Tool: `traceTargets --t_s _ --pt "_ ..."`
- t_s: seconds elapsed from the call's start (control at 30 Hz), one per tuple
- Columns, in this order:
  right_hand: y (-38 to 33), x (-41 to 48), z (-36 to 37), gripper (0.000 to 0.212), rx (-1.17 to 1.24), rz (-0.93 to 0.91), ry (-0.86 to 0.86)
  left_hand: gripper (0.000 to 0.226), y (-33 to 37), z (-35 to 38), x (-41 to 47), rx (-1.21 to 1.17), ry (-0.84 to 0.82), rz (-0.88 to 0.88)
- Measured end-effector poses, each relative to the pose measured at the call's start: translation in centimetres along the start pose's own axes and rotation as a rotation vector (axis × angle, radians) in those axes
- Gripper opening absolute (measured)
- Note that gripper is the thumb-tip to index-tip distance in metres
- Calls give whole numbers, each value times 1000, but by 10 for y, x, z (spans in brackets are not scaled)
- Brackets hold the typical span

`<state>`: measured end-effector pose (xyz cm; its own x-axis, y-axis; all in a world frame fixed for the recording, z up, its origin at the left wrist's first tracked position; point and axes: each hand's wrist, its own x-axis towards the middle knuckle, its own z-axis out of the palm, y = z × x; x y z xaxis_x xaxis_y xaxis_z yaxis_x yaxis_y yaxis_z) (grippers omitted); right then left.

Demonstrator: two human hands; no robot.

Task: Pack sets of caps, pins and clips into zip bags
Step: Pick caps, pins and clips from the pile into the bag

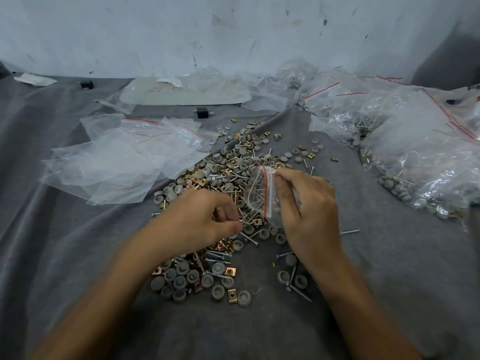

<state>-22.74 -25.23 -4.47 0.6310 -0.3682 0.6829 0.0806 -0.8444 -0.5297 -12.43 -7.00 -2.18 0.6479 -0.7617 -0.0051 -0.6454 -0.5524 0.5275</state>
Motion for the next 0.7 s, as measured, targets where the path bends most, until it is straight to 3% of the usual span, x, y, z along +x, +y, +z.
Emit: traceTargets --t_s 0.3,0.4,0.57,0.7 --pt "-1 1 -1 25 14 -3 -5 19 -2 3 1 167 -9 -26" --pt "0 0 -1 25 10 -5 -12 17 -1 4 2 39 11 -52" --pt "1 -1 0 24 -3 -31 -61 10 -2 2 6 -334 339 -2" --pt "1 -1 2 27 -15 -89 -108 9 5 9 7 -515 372 60"
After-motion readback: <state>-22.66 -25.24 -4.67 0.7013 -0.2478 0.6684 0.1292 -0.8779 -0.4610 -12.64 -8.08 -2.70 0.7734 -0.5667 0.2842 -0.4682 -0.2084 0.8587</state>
